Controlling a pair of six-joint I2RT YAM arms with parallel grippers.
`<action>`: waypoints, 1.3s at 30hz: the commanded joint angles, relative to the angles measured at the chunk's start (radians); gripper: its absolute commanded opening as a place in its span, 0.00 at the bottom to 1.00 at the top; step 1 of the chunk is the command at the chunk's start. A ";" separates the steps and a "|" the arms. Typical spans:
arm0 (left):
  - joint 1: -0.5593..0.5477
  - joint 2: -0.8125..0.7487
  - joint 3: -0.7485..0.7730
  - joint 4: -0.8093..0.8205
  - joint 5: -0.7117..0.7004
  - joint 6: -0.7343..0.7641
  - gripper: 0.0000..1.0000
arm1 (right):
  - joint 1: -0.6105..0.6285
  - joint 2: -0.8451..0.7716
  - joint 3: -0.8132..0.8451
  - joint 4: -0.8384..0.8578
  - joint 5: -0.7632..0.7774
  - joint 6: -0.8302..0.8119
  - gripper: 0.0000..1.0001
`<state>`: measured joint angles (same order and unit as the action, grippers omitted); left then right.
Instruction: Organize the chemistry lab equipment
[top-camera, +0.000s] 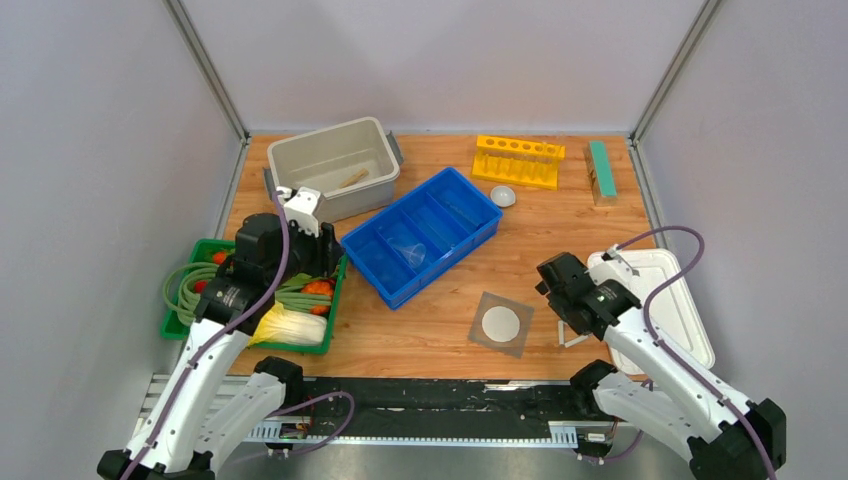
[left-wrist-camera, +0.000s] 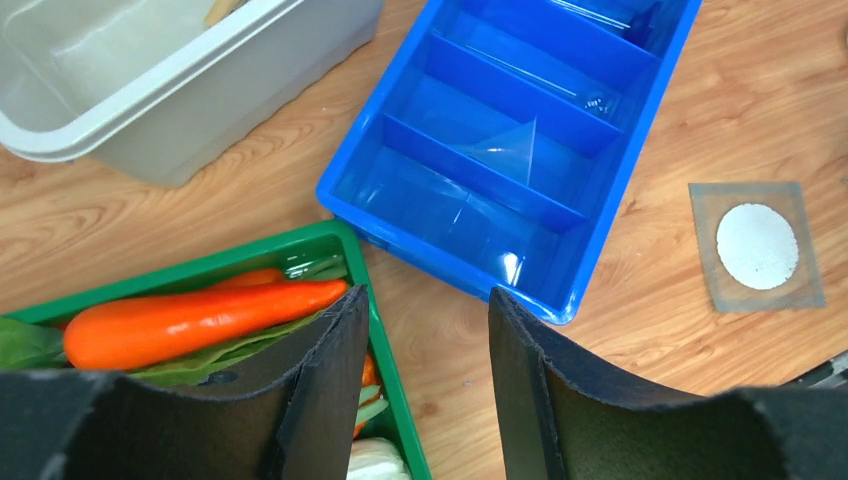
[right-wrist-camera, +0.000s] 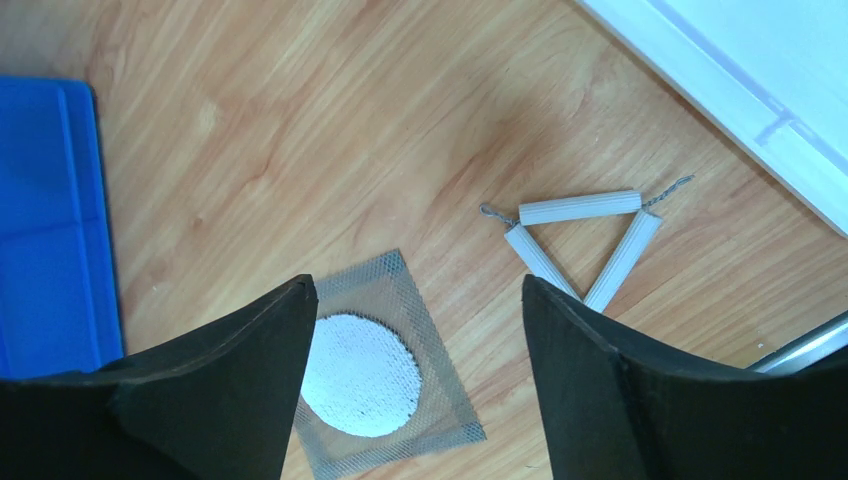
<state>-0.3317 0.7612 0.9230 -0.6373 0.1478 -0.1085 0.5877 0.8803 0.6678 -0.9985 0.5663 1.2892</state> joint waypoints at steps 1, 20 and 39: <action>-0.003 -0.046 -0.036 0.076 -0.025 -0.028 0.56 | -0.071 -0.046 -0.026 -0.029 0.057 0.067 0.75; -0.004 -0.103 -0.042 0.067 -0.017 -0.036 0.54 | -0.167 0.100 -0.185 0.192 -0.143 0.068 0.69; -0.004 -0.099 -0.038 0.057 -0.045 -0.031 0.53 | -0.180 0.249 -0.198 0.327 -0.138 -0.034 0.03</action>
<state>-0.3321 0.6647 0.8833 -0.6018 0.1101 -0.1295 0.4152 1.0977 0.4904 -0.7170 0.4290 1.2739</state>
